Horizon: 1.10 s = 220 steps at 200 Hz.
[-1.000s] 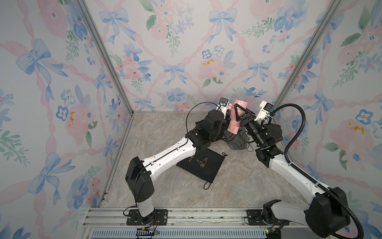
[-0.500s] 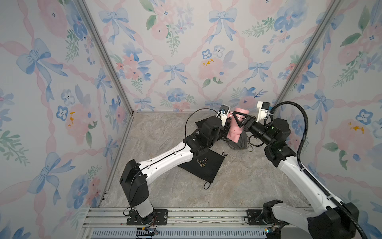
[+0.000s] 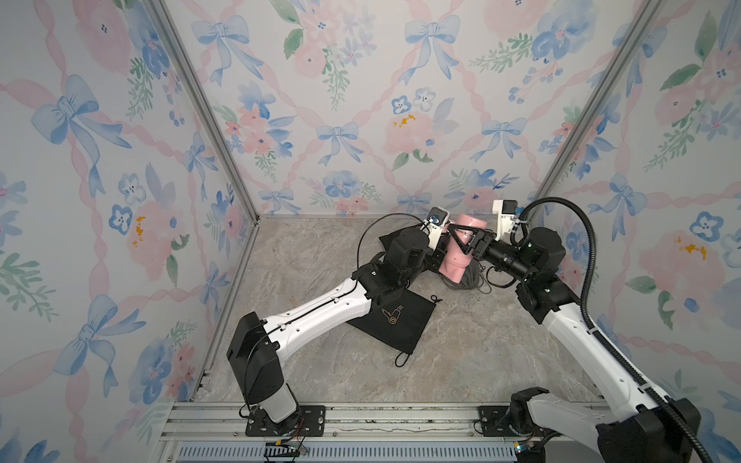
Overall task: Pack away hair dryers
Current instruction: Fold the hair dryer.
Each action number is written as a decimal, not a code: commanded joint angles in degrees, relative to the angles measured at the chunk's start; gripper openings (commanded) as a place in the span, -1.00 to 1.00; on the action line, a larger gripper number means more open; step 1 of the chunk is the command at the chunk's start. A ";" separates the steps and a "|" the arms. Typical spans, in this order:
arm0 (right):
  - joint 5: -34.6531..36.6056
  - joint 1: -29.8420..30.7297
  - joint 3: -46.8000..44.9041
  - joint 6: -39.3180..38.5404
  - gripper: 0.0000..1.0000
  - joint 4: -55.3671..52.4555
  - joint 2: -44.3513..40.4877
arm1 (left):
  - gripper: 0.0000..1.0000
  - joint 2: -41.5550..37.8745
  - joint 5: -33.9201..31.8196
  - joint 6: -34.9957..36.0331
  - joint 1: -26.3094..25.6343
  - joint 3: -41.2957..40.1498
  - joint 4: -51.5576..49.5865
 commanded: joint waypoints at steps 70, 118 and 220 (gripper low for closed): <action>-0.14 -3.83 -1.47 2.11 -0.21 5.48 -1.66 | 0.48 -11.81 9.01 -6.32 4.06 -10.78 -1.88; -1.64 -4.38 -1.19 -1.57 -0.21 1.67 -2.59 | 0.49 -19.78 7.07 -13.63 10.28 -20.81 -2.61; 2.34 5.63 0.64 -10.82 -0.21 -9.30 -0.47 | 0.46 -3.60 10.97 -17.53 10.82 -11.65 -5.62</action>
